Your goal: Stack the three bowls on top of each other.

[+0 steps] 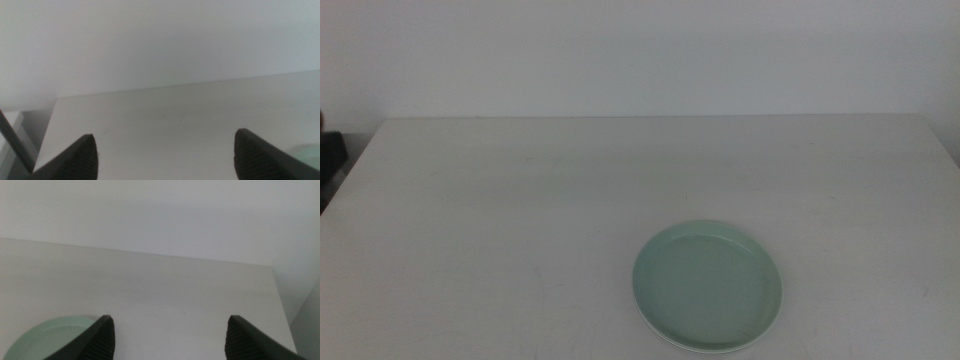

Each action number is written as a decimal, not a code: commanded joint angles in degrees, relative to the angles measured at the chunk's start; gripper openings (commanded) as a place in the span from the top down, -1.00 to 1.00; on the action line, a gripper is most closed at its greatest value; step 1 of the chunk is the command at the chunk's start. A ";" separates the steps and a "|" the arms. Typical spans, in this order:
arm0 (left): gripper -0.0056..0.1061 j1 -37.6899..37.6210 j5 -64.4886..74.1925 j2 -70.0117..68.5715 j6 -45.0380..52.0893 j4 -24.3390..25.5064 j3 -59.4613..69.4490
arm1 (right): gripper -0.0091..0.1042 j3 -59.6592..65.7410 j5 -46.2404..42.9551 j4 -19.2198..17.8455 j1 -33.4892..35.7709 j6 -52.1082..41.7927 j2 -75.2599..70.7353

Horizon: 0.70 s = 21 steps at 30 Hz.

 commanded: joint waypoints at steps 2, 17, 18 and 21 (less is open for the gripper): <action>-0.98 -0.06 -4.76 -0.75 -0.62 -1.25 0.22 | -0.16 1.19 -5.22 -0.60 -0.35 -0.27 -0.09; -0.98 0.00 -6.87 -27.28 -0.62 -1.31 29.04 | -0.16 32.03 -20.15 -4.24 -0.40 -0.27 -21.71; -0.98 0.00 -7.82 -29.19 -0.56 -1.31 31.17 | -0.16 33.32 -20.15 -4.90 -0.40 -0.27 -22.93; -0.98 0.00 -10.07 -34.17 -0.56 -1.31 36.32 | -0.16 36.67 -20.15 -6.01 -0.40 -0.27 -25.89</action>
